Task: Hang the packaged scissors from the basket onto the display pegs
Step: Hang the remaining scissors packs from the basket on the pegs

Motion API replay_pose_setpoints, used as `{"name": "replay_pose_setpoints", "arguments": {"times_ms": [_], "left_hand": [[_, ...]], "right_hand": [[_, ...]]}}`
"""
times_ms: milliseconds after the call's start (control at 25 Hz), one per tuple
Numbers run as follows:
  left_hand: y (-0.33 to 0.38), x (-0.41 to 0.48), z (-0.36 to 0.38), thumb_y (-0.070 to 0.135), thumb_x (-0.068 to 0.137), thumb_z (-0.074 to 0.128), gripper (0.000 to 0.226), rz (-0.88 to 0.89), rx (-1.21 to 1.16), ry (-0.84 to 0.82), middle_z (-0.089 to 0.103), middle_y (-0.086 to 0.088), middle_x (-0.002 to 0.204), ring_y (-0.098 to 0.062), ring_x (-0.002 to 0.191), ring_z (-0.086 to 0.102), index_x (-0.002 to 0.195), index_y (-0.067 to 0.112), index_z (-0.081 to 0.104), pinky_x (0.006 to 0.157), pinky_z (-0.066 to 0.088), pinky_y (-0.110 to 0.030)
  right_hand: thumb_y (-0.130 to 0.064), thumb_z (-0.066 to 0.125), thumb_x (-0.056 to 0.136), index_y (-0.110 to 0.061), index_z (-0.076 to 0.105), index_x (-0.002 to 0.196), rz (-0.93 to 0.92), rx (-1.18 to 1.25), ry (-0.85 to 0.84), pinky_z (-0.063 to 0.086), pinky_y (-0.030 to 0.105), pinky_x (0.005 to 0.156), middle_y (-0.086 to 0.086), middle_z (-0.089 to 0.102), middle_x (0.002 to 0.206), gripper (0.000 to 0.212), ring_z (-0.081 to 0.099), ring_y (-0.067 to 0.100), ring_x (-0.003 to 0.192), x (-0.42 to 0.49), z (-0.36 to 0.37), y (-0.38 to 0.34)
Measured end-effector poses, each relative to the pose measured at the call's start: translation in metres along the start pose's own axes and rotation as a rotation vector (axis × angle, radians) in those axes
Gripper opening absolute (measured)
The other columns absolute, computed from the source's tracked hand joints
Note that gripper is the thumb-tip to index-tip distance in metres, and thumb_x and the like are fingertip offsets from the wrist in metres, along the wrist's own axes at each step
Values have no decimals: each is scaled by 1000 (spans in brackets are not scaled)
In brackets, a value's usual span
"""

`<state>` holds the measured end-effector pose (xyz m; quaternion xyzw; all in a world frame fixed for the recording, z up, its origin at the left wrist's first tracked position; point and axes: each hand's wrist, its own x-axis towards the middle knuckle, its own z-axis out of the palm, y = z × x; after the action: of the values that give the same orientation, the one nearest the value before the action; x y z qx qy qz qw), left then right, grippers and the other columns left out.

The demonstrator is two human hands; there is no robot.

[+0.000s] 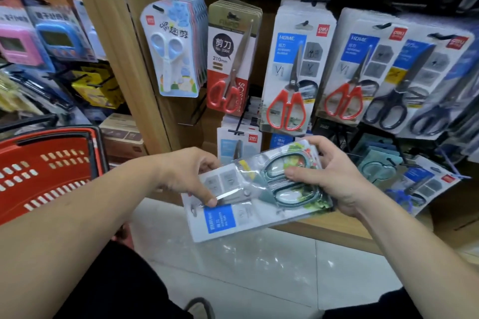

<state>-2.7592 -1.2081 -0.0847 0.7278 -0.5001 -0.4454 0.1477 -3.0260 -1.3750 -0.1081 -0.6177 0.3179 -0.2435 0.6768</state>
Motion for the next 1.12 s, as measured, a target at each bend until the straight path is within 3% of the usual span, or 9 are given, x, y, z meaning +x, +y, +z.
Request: {"name": "replay_pose_setpoints", "arguments": {"times_ms": [120, 200, 320, 400, 480, 600, 720, 920, 1120], "left_hand": [[-20, -12, -10, 29, 62, 101, 50, -88, -57, -58, 82, -1, 105, -29, 111, 75, 105, 18, 77, 103, 57, -54], [-35, -17, -12, 22, 74, 95, 32, -86, -140, -1, 82, -7, 104, -35, 112, 74, 100, 14, 78, 103, 57, -54], [-39, -18, -14, 6, 91, 79, 11, -40, -386, 214, 80, -18, 104, -25, 90, 79, 101, 5, 74, 79, 64, -36], [-28, -18, -14, 2, 92, 75, 6, 1, -455, 332, 82, -14, 93, -19, 79, 78, 96, 6, 72, 62, 61, -26], [-19, -18, -13, 7, 93, 76, 6, 14, -448, 390, 82, -7, 93, -22, 86, 80, 97, 9, 72, 69, 63, -33], [-2, -21, -12, 15, 94, 77, 10, 22, -452, 374, 82, -7, 98, -26, 93, 81, 103, 14, 74, 84, 64, -47], [18, -22, -5, 21, 94, 79, 8, 53, -346, 336, 82, -1, 92, -21, 84, 81, 101, 18, 75, 73, 66, -40], [39, -8, 3, 26, 90, 84, 15, 105, -152, 311, 82, 5, 92, -13, 83, 80, 100, 17, 78, 74, 66, -35], [15, -5, -10, 38, 88, 81, 30, 112, -311, 459, 82, 0, 90, -15, 88, 80, 100, 10, 77, 81, 66, -38]], "right_hand": [[-1, 90, 60, -12, 64, 126, 34, 67, -12, 65, 47, 73, 24, 77, 106, 71, 76, 36, 87, -3, -3, 10], [-2, 94, 54, -11, 64, 123, 69, 109, -14, 65, 42, 70, 20, 77, 104, 76, 77, 33, 85, -3, -4, 20], [4, 89, 50, -18, 65, 110, 174, 77, -25, 60, 39, 73, 11, 75, 100, 68, 74, 29, 84, 4, -7, 37], [-2, 87, 47, -23, 63, 95, 252, -23, -76, 52, 36, 70, 6, 73, 92, 58, 68, 27, 82, 5, -4, 50], [-9, 92, 41, -24, 59, 89, 303, -95, -123, 49, 36, 69, 7, 72, 92, 60, 66, 26, 83, 7, -2, 61], [-22, 96, 44, -18, 63, 104, 382, -273, -330, 52, 39, 80, 7, 78, 107, 69, 70, 29, 98, 7, 0, 56], [-24, 98, 64, -21, 70, 124, 294, -413, -559, 57, 38, 96, 1, 78, 120, 66, 72, 21, 114, 2, 27, 41], [-22, 89, 72, -16, 67, 124, 70, -117, -265, 62, 48, 93, 4, 80, 114, 57, 77, 23, 107, -1, 85, 30], [-20, 88, 71, -14, 71, 117, 40, 91, -95, 60, 52, 93, 11, 80, 110, 49, 76, 33, 106, 15, 98, 44]]}}
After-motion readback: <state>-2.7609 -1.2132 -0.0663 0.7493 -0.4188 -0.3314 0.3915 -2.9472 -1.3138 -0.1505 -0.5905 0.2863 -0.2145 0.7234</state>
